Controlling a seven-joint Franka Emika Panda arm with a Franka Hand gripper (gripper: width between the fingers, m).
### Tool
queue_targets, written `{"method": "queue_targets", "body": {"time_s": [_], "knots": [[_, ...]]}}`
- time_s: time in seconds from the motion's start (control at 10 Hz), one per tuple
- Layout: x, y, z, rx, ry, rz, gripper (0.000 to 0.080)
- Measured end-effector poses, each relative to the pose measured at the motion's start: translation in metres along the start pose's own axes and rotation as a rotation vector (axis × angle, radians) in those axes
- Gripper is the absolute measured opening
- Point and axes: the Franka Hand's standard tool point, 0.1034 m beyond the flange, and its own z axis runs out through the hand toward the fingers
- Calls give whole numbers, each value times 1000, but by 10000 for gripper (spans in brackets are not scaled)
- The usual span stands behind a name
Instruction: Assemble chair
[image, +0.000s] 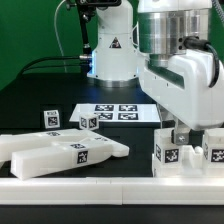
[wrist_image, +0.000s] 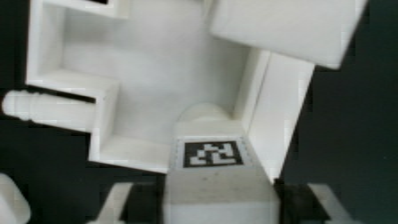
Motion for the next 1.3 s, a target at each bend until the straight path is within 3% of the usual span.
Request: {"method": "queue_targets", "body": {"time_s": [0.4, 0.8, 0.9, 1.0, 1.1, 1.2, 1.3], "knots": [[-1, -4, -1, 26, -50, 467, 284], [1, 1, 1, 16, -29, 490, 290], [1, 1, 1, 16, -29, 488, 498], [0, 1, 0, 17, -30, 483, 498], [-4, 0, -6, 23, -34, 468, 617], [-7, -1, -13, 30, -39, 448, 639], [-10, 0, -17, 18, -46, 428, 639]]}}
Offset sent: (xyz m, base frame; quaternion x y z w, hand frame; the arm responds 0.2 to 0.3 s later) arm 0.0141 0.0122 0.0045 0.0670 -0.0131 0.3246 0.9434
